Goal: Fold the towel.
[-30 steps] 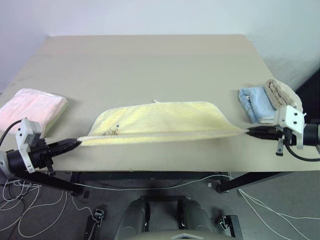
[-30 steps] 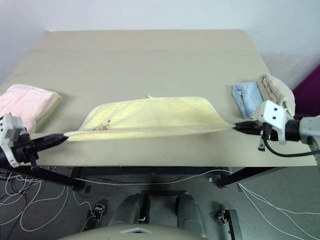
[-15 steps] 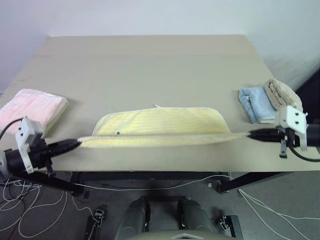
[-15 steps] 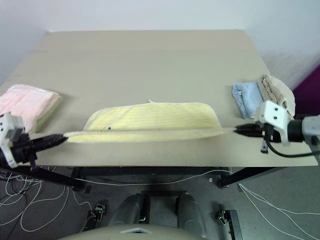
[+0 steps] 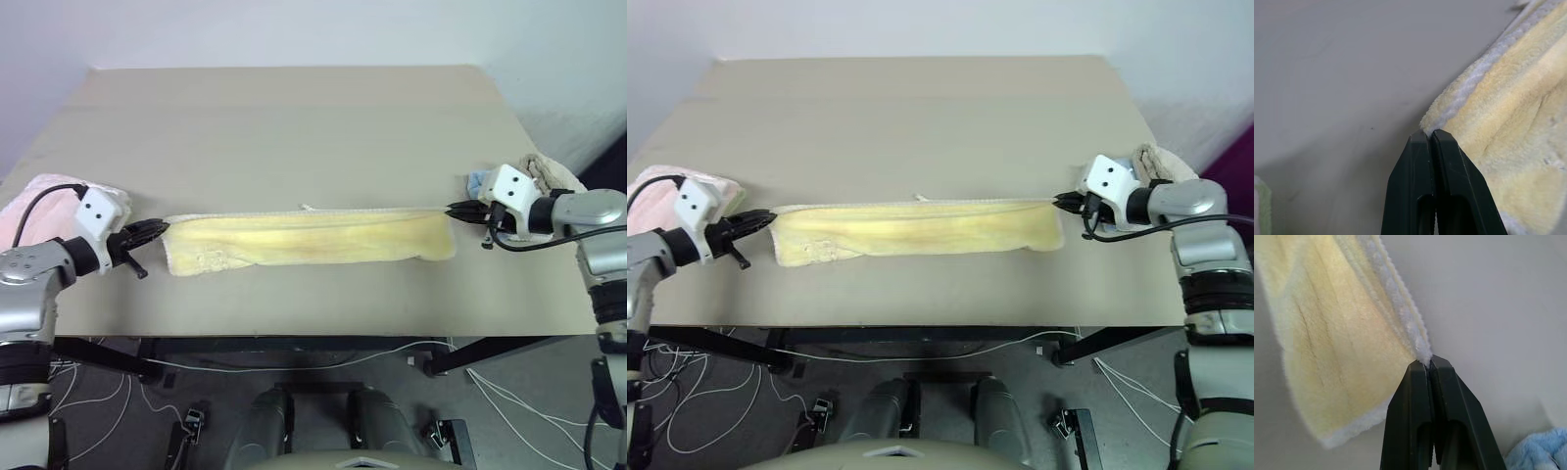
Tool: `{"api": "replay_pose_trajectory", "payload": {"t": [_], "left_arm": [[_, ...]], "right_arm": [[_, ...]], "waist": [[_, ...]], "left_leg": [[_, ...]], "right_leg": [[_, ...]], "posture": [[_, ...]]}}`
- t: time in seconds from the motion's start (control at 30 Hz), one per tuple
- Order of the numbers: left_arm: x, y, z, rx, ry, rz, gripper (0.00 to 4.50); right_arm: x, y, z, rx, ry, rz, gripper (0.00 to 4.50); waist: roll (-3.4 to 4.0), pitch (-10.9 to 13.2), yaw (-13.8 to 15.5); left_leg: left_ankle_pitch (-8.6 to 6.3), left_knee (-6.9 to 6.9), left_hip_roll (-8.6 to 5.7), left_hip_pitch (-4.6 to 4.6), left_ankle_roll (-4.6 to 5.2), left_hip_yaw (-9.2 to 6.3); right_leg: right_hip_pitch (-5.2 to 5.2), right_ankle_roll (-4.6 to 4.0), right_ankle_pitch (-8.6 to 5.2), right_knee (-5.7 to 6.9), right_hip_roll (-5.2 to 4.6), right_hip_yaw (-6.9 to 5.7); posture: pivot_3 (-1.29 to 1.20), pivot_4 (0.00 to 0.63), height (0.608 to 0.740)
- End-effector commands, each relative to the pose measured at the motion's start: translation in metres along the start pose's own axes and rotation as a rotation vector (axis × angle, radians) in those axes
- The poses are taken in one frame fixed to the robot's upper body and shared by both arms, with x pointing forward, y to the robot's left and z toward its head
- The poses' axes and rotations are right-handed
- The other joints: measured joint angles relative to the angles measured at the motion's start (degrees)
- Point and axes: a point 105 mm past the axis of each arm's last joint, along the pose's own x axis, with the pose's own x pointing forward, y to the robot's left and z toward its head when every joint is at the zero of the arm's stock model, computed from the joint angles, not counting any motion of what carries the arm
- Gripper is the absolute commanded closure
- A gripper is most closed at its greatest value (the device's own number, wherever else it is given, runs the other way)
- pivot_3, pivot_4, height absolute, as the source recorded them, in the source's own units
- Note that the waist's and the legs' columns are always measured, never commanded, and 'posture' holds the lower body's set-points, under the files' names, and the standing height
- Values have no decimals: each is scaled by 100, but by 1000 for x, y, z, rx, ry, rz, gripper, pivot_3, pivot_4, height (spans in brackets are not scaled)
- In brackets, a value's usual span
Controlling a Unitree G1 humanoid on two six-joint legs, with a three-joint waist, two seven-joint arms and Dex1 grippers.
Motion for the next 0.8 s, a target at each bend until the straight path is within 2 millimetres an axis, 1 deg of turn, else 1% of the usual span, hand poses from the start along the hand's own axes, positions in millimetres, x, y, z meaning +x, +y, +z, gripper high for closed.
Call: {"api": "replay_pose_trajectory", "payload": {"t": [0.03,0.2,0.3,0.33,0.37,0.43,0.6,0.7,0.73,0.77,0.8], "left_arm": [[3,9,1,41,6,37,4500],[10,5,-9,69,54,7,4500],[12,5,-10,55,50,0,4500],[13,5,-9,35,44,-1,4024],[14,4,-8,19,32,-8,3799],[15,3,-5,10,22,-15,3193],[18,8,-4,-2,10,21,1464],[20,15,-1,8,-4,89,486],[21,18,-1,7,-6,110,100],[21,20,-1,3,-10,126,0],[20,23,-1,-2,-17,149,0]], "right_arm": [[1,-12,-2,-25,13,-50,4458],[10,-16,-7,-29,25,-61,4458],[12,-17,-8,-24,24,-62,4458],[12,-18,-9,-17,22,-68,4285],[12,-19,-9,-8,20,-73,4038],[12,-20,-9,1,18,-78,3545],[5,-25,-9,6,15,-103,1771],[-5,-31,-10,6,16,-146,786],[-8,-34,-10,2,15,-168,399],[-12,-37,-10,-5,14,-195,50],[-16,-40,-9,-16,16,-222,50]], "waist": [[0,0,-3],[0,0,-19],[0,0,-17],[0,0,-15],[0,0,-11],[0,0,-11],[0,0,-21],[0,0,-9],[0,0,-6],[0,0,-9],[0,0,-13]], "left_leg": [[0,0,0,-1,0,0],[0,-1,0,-1,0,1],[0,-1,0,-1,0,1],[0,0,0,-1,0,0],[0,0,0,-1,0,0],[0,0,-1,-1,0,1],[1,0,0,-1,0,0],[0,1,0,-1,0,0],[1,2,-1,-1,0,0],[1,2,-1,-1,1,0],[1,2,-1,-1,0,0]], "right_leg": [[0,0,0,0,1,0],[-3,0,0,3,2,1],[-3,0,0,3,3,1],[-3,0,0,3,3,1],[-2,0,0,3,3,1],[-2,0,0,4,2,1],[-3,0,0,6,4,1],[-3,0,0,6,4,1],[-3,0,0,6,3,1],[-3,1,0,6,3,1],[-3,1,0,6,3,1]], "posture": [[0,150,740],[0,150,740],[0,150,740],[0,150,740],[0,150,740],[0,150,740],[0,150,740],[0,150,740],[0,150,740],[0,150,740],[0,150,740]]}}
